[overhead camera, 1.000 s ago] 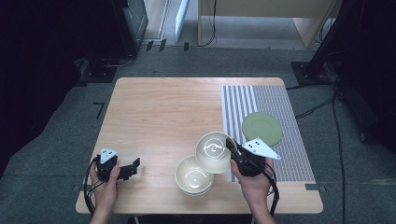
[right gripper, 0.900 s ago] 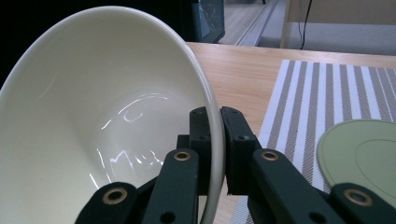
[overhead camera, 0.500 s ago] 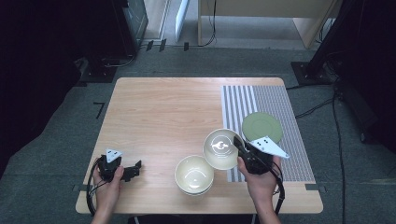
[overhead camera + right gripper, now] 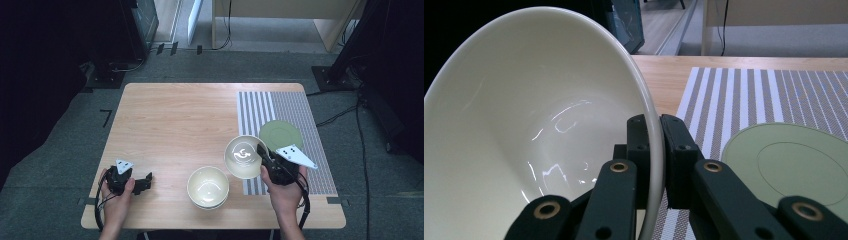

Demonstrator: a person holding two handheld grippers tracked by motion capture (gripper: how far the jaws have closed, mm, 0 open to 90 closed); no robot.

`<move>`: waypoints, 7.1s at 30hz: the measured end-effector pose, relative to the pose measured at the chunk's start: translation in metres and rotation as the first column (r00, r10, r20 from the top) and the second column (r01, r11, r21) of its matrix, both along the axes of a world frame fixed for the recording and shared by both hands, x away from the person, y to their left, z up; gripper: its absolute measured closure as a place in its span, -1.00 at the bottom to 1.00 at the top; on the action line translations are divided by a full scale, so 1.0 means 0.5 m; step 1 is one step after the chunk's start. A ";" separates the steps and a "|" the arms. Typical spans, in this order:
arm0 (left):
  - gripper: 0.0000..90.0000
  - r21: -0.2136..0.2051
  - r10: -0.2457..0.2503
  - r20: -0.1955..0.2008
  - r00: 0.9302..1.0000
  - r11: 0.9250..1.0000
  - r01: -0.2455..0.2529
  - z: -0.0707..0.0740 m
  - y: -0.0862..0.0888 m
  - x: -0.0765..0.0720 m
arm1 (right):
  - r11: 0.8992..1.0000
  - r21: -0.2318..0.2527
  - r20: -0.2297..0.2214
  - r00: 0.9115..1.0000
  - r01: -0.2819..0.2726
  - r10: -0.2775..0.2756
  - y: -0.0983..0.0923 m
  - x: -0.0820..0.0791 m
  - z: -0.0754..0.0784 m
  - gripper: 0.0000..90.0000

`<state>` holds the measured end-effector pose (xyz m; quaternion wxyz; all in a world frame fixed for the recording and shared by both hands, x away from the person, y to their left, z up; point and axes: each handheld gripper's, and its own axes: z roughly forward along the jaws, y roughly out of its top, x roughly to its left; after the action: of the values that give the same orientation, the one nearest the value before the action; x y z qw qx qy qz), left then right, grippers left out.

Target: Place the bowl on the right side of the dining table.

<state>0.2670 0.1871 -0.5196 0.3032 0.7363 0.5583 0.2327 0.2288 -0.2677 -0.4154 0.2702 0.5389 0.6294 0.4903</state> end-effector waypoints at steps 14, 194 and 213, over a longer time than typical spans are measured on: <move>-1.00 0.000 0.005 0.000 1.000 1.000 -0.005 0.000 0.000 0.000 | 0.998 0.010 0.000 0.999 0.054 -0.054 -0.036 0.004 0.002 0.87; -1.00 -0.001 0.007 0.001 1.000 1.000 -0.007 0.000 -0.003 0.002 | 0.911 0.179 -0.566 0.796 0.371 -0.213 -0.323 0.285 -0.128 0.12; -1.00 -0.001 0.007 0.001 1.000 1.000 -0.007 0.000 -0.003 0.002 | 0.957 0.139 -0.432 0.885 0.256 -0.174 -0.303 0.242 -0.109 -0.66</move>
<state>0.2678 0.1858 -0.5197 0.3029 0.7343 0.5607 0.2339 0.3498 -0.4194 -0.4702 0.1297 0.7210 0.5581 0.3897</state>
